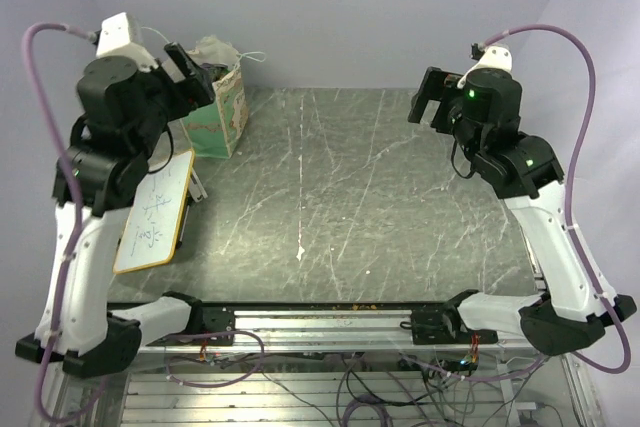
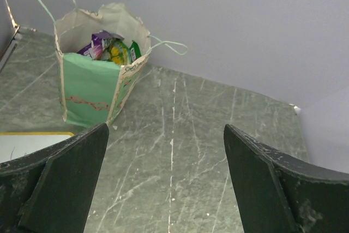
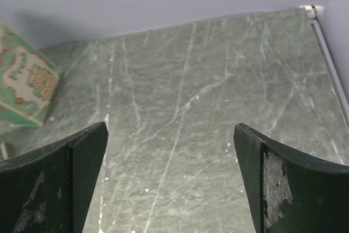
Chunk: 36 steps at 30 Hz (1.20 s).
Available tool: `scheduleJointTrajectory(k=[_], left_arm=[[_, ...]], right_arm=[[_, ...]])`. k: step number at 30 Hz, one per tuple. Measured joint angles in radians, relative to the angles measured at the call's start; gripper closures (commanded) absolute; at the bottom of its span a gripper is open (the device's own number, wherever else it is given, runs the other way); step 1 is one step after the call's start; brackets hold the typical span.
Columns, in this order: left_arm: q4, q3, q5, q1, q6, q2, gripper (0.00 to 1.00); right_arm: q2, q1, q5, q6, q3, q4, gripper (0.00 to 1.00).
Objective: Take the snacks out of the paper bag
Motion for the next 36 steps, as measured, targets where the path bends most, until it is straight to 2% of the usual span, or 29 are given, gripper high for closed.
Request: scheduleJointTrajectory(k=[8,15,19,23,29,36], left_arm=[[0.092,-0.044,0.009,0.093,-0.040,0.197,0.01],[0.155,-0.049,0.060,0.211,-0.076,0.337,0.02],[0.182,-0.021,0.113,0.298,-0.115,0.417,0.01],[0.208,0.061,0.178,0.362,-0.144,0.519,0.05],[0.322,0.183,0.361,0.396,-0.146,0.679,0.13],[0.488,0.304,0.701,0.375,-0.114,0.874,0.12]], right_arm=[[0.055,-0.153,-0.045,0.006,-0.097,0.037,0.00],[0.123,-0.217,-0.093,0.022,-0.117,0.068,0.00],[0.153,-0.236,-0.150,0.026,-0.119,0.087,0.00],[0.167,-0.243,-0.224,0.014,-0.125,0.109,0.00],[0.189,-0.246,-0.298,-0.030,-0.125,0.126,0.00],[0.191,-0.249,-0.336,-0.080,-0.124,0.134,0.00]])
